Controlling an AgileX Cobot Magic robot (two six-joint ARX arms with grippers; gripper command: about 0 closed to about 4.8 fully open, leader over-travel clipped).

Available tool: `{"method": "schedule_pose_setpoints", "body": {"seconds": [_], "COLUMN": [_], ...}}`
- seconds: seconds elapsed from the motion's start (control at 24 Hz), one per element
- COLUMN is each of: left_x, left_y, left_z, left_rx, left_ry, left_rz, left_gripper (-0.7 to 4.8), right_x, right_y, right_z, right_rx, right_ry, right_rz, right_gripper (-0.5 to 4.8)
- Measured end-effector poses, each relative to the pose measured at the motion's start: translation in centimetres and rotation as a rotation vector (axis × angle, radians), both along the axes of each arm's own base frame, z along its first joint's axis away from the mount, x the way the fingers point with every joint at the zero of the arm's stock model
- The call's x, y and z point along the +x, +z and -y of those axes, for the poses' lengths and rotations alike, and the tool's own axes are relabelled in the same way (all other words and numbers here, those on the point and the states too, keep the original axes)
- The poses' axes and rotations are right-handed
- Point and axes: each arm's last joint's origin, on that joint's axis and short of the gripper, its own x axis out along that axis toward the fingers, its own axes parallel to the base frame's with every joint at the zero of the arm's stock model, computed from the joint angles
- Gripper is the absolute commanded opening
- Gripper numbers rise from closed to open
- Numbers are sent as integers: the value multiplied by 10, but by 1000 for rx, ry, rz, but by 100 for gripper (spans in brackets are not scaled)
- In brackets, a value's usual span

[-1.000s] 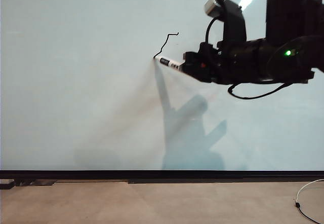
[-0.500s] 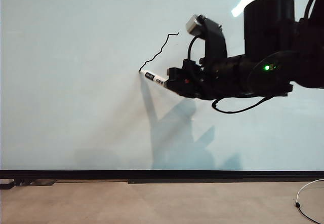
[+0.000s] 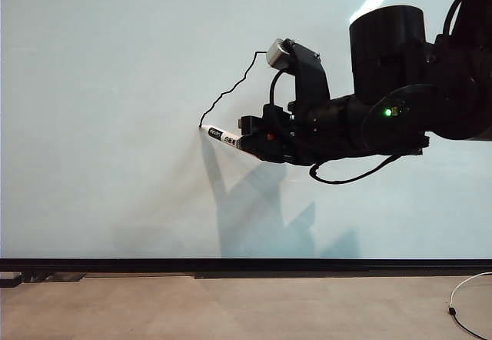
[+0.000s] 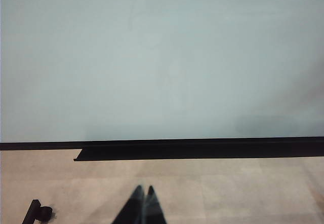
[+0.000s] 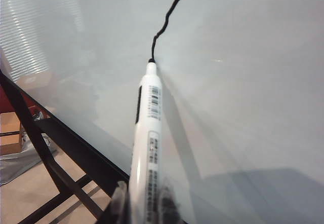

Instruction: Pick up the pen on the shelf to the right of the whiteboard and draw a triangle.

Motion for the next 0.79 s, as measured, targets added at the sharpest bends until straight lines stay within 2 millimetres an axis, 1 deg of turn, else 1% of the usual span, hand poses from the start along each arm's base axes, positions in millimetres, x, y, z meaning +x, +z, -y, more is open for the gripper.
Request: {"method": "schedule_pose_setpoints", "body": {"seconds": [0.79], "left_x": [0], "left_y": [0], "left_z": [0], "left_rx": [0], "left_ry": [0], "left_rz": [0], "left_gripper": [-5], "right_x": [-3], "right_y": [-5], "right_z": [-5], "right_rx": [-28], "right_ry": [-14], "right_rz": [-48], "right_gripper": [-5]}}
